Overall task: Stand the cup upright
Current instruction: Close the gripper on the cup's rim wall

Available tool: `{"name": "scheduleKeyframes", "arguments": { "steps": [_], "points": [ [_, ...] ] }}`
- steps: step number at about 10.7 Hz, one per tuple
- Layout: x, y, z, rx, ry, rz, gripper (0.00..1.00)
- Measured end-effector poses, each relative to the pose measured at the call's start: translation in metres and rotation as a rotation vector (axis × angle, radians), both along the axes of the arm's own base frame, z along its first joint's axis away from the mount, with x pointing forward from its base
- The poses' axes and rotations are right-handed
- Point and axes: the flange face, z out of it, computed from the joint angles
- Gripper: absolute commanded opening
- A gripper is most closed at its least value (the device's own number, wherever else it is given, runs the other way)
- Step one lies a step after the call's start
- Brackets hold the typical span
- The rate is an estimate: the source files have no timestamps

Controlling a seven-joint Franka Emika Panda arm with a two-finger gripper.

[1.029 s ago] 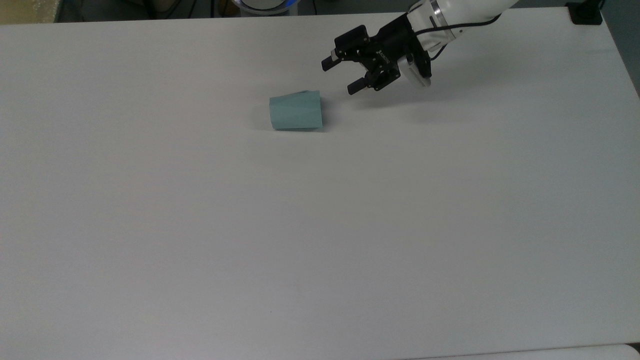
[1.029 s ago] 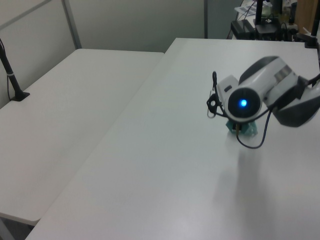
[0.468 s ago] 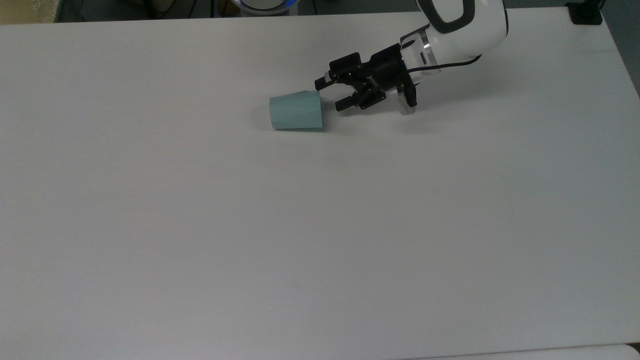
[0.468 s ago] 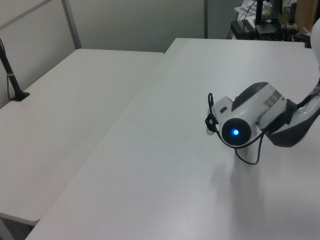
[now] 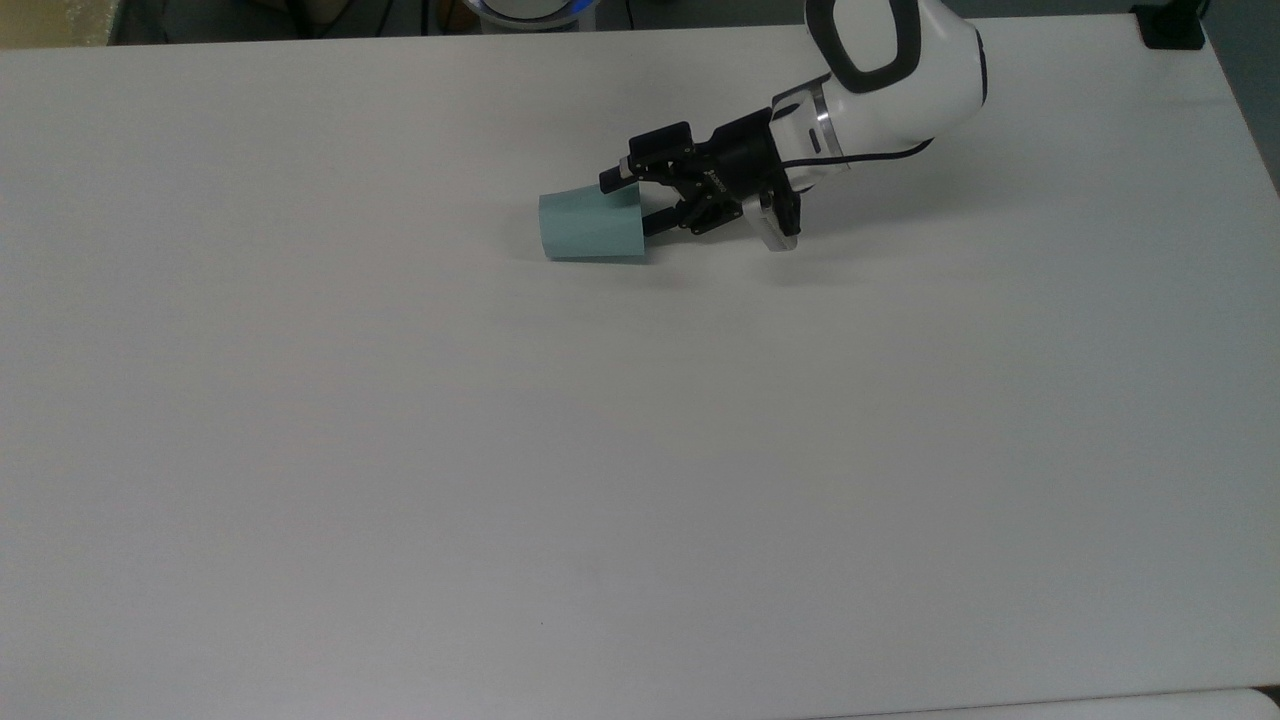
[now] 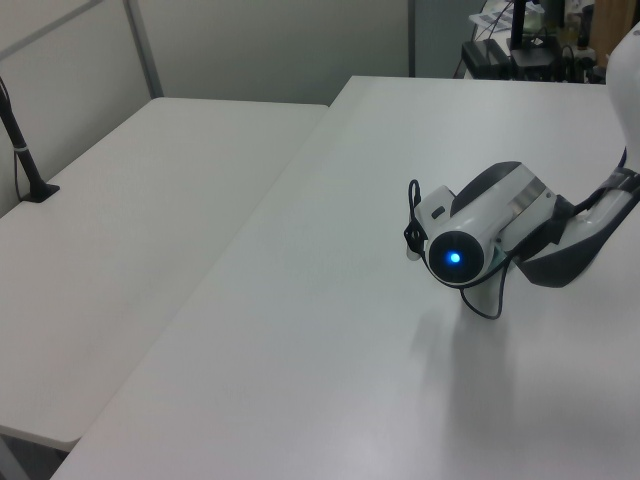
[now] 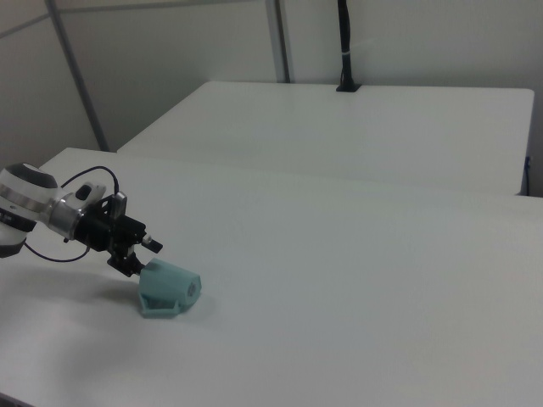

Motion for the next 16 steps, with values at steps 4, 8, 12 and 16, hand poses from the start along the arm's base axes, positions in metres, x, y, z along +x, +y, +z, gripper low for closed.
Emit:
{"name": "scheduleKeyframes", "arguments": {
  "steps": [4, 8, 12, 16],
  "points": [
    [0.001, -0.011, -0.014, -0.023, 0.02, -0.014, 0.87],
    [0.001, -0.018, -0.02, -0.036, 0.03, -0.022, 0.05],
    [0.004, -0.023, -0.012, -0.071, 0.013, -0.023, 0.0],
    [0.003, -0.025, -0.014, -0.082, 0.013, -0.018, 0.0]
  ]
}}
